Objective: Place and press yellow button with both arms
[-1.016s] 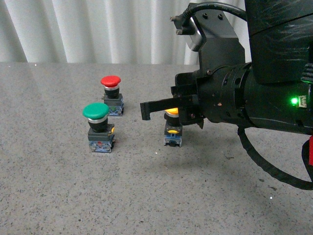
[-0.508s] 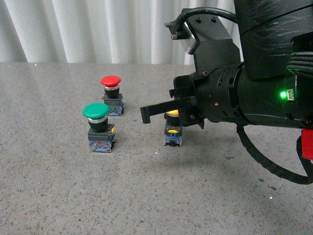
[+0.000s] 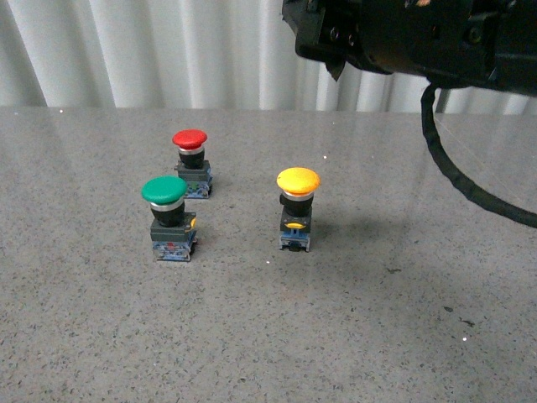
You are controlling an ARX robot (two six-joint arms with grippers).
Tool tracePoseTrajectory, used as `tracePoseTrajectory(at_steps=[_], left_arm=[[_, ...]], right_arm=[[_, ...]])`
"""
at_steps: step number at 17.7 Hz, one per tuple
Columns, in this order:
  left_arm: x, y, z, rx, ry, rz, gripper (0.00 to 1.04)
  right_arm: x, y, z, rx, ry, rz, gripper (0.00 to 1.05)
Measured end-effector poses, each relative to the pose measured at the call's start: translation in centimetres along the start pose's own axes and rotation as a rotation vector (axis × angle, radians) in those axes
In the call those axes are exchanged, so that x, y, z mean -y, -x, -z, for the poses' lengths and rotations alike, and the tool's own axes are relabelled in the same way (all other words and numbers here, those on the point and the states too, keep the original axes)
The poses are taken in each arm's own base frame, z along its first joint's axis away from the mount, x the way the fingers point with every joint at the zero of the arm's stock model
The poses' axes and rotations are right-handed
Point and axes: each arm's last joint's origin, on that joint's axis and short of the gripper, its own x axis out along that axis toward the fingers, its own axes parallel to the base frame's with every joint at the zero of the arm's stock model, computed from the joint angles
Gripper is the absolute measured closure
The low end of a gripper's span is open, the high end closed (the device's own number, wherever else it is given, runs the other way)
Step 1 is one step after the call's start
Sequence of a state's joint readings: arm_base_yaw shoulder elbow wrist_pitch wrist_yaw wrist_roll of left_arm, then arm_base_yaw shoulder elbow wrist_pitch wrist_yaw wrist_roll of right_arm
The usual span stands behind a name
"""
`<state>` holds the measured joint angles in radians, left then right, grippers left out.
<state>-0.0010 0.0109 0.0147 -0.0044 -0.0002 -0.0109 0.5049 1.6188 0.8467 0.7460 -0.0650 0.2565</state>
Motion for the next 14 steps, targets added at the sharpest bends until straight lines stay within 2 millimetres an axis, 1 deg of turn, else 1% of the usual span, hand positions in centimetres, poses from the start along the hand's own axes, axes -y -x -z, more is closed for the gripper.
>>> tracePoseTrajectory(at_steps=[1, 3, 5, 6, 7, 8, 9, 11, 12, 14], left_arm=[[0.0, 0.0, 0.0, 0.0, 0.0, 0.0, 0.07], [0.0, 0.0, 0.0, 0.0, 0.0, 0.0, 0.07], [0.0, 0.0, 0.0, 0.0, 0.0, 0.0, 0.07], [0.0, 0.0, 0.0, 0.0, 0.0, 0.0, 0.07], [0.0, 0.0, 0.0, 0.0, 0.0, 0.0, 0.07], [0.0, 0.0, 0.0, 0.0, 0.0, 0.0, 0.07], [0.0, 0.0, 0.0, 0.0, 0.0, 0.0, 0.07], [0.0, 0.0, 0.0, 0.0, 0.0, 0.0, 0.07], [0.0, 0.0, 0.0, 0.0, 0.0, 0.001, 0.07], [0.0, 0.0, 0.0, 0.0, 0.0, 0.001, 0.07]], right_arm=[[-0.1, 0.5, -0.3, -0.001, -0.015, -0.002, 1.03], [-0.1, 2.7, -0.7, -0.015, -0.044, 0.001, 1.03], [0.2, 6.2, -2.8, 0.052, -0.056, 0.012, 1.03], [0.3, 8.0, -3.5, 0.072, -0.031, 0.099, 1.03], [1.3, 10.9, -3.1, 0.086, 0.051, 0.314, 1.03], [3.3, 14.5, -1.8, 0.047, 0.141, 0.499, 1.03], [3.6, 15.0, -1.5, 0.04, 0.149, 0.517, 1.03], [5.1, 18.3, -0.3, 0.026, 0.18, 0.591, 1.03], [5.2, 20.0, 0.0, 0.075, 0.197, 0.599, 1.03], [4.9, 20.9, -0.1, 0.133, 0.222, 0.566, 1.03]])
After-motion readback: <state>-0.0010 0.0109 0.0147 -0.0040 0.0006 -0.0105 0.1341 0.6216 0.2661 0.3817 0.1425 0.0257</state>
